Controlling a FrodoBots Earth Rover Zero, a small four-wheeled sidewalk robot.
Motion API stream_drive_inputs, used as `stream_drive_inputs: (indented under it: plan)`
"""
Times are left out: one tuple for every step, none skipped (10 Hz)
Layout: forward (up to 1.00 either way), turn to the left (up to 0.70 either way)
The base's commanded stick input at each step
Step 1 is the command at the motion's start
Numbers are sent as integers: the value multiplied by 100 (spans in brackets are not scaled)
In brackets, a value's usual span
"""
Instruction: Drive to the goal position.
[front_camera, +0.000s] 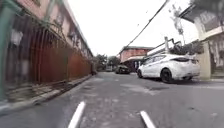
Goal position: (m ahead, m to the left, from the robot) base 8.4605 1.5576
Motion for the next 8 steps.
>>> stream_drive_inputs:
  plan:
    - [85, 0]
    - [85, 0]
    - [85, 0]
    - [85, 0]
    - [85, 0]
    - [85, 0]
    - [85, 0]
    - [85, 0]
